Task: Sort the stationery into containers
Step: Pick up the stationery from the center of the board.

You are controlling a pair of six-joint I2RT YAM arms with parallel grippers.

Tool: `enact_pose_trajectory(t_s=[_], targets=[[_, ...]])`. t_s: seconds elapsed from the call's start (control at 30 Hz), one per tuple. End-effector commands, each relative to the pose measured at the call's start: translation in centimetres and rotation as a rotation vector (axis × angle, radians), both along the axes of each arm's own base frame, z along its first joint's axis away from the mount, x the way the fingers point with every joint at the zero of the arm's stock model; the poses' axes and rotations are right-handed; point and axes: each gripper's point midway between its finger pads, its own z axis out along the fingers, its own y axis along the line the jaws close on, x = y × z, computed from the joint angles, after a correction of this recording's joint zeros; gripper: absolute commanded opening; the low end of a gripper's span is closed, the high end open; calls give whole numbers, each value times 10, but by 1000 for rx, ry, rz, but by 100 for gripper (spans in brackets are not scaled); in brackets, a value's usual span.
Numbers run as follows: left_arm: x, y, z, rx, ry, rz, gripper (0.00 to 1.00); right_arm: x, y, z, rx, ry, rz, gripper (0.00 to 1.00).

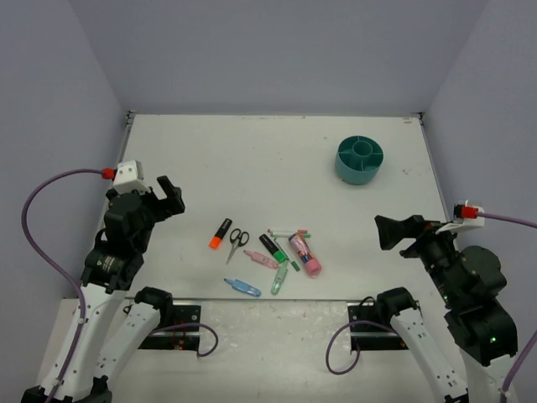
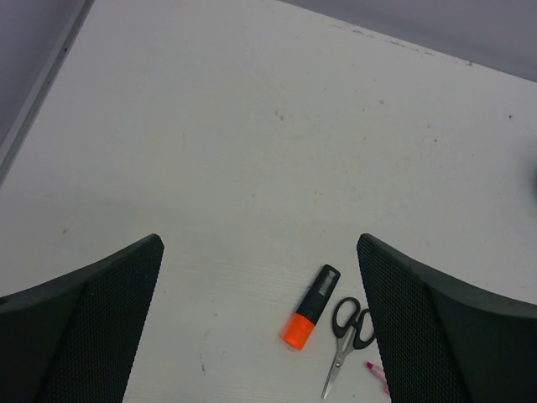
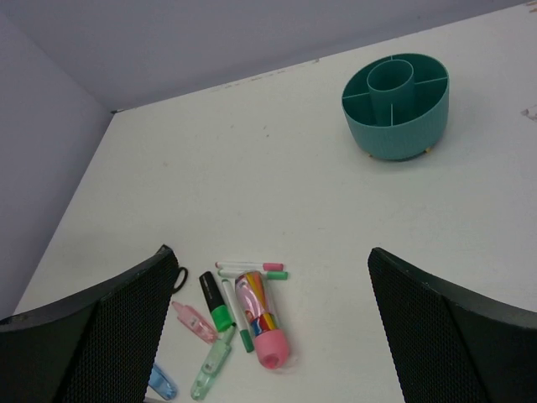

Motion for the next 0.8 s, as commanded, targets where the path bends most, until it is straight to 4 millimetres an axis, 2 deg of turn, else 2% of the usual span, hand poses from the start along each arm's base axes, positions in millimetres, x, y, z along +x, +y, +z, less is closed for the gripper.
enact_pose_trajectory(t_s=[0.0, 0.17, 0.23, 0.47, 0.53, 0.6, 0.67, 0.77], targets=[[1, 5, -3, -1, 12, 39, 100, 3, -3, 2, -22, -6, -13, 99], [-1, 13, -9, -16, 39, 106, 100, 2, -1, 0, -25, -8, 0, 99], [-6, 16, -17, -101, 65, 185, 100, 0, 2, 0, -24, -8, 22, 99], [6, -21, -22, -247, 118, 66, 100, 0, 8, -12, -16, 56, 45, 99], [15, -39, -33, -313, 186, 46, 100, 3, 10, -21, -21, 99, 49, 99], [21, -79, -45, -391, 218, 29, 100, 6, 17, -31, -29, 135, 86, 99], [19, -115, -45, -395, 210, 37, 100, 6, 21, -36, -29, 155, 108, 99], [7, -182, -49, -278, 243, -4, 100, 5, 22, -39, -24, 169, 112, 99]])
